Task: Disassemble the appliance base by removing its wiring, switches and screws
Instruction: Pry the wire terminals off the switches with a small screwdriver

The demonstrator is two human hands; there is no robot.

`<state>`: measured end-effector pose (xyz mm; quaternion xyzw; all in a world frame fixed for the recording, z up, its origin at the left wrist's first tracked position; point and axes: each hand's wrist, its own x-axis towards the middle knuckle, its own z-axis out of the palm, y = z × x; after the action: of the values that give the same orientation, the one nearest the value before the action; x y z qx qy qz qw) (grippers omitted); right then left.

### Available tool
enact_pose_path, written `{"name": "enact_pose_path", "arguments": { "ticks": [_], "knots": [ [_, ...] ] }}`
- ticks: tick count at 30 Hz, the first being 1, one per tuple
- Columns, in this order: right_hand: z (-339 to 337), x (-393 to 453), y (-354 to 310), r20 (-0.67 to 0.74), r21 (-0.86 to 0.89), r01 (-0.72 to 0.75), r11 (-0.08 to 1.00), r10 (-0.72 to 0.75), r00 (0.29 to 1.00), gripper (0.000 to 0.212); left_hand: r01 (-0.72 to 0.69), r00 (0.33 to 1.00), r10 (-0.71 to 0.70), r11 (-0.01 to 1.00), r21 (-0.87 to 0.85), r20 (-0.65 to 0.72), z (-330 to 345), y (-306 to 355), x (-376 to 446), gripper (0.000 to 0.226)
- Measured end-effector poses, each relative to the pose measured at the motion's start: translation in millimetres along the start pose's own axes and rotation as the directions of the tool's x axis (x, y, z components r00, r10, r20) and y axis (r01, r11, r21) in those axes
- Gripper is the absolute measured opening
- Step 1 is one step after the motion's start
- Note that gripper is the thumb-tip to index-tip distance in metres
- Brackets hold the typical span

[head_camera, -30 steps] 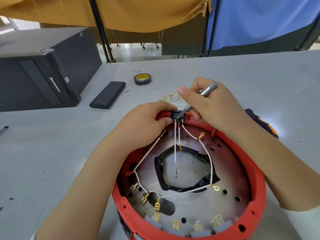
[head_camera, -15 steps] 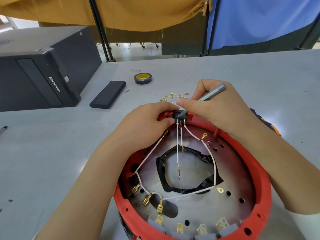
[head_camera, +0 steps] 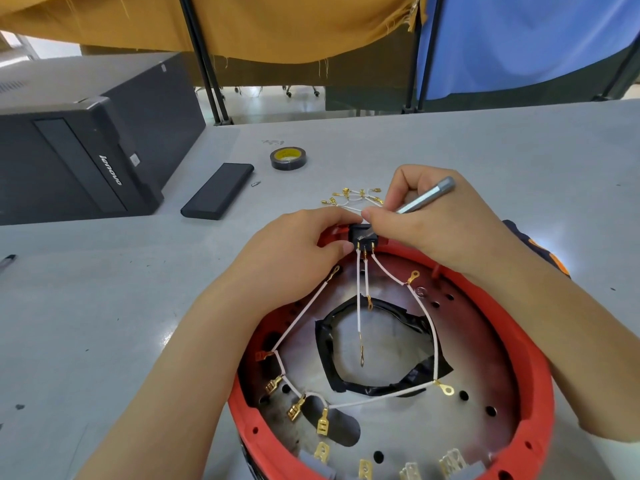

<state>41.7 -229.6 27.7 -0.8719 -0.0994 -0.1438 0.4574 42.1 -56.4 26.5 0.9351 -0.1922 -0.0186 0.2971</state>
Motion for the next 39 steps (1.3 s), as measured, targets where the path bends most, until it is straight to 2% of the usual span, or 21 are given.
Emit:
{"name": "enact_pose_path", "arguments": {
  "ticks": [15, 23, 26, 29, 34, 37, 39],
  "knots": [
    [0.5, -1.3, -1.7, -0.023, -0.028, 0.004, 1.000, -0.004, 1.000, 0.035, -0.007, 1.000, 0.006, 1.000, 0.024, 0.007, -0.1, -0.8, 0.7, 0.036],
    [5.7, -1.8, -5.1, -0.055, -0.091, 0.051, 0.995, -0.056, 0.997, 0.037, -0.011, 0.999, 0.011, 1.000, -0.004, 0.039, -3.7, -1.5, 2.1, 0.037],
    [3.6, 5.8, -7.5, -0.018, -0.060, 0.009, 0.998, -0.010, 1.000, 0.038, -0.017, 0.999, 0.017, 1.000, 0.000, 0.041, -3.1, -1.4, 2.5, 0.039],
    [2.3, 17.1, -12.7, 0.076, -0.014, -0.093, 0.996, 0.093, 0.993, 0.036, -0.013, 0.999, 0.013, 1.000, 0.003, 0.034, -2.7, -1.9, 3.0, 0.041],
    [4.4, 36.1, -13.6, 0.202, -0.004, -0.279, 0.960, 0.274, 0.940, 0.034, -0.007, 0.999, 0.007, 1.000, 0.014, 0.032, -1.9, -1.9, 3.5, 0.040],
    [7.5, 36.9, -15.0, 0.178, -0.057, -0.293, 0.955, 0.298, 0.938, 0.029, -0.015, 1.000, 0.014, 1.000, 0.016, 0.017, -2.1, -1.9, 2.8, 0.041],
    [7.0, 31.7, -15.4, 0.113, -0.089, -0.224, 0.971, 0.233, 0.966, 0.025, -0.017, 1.000, 0.017, 1.000, 0.014, 0.009, -1.7, -2.0, 2.3, 0.039]
  ]
}}
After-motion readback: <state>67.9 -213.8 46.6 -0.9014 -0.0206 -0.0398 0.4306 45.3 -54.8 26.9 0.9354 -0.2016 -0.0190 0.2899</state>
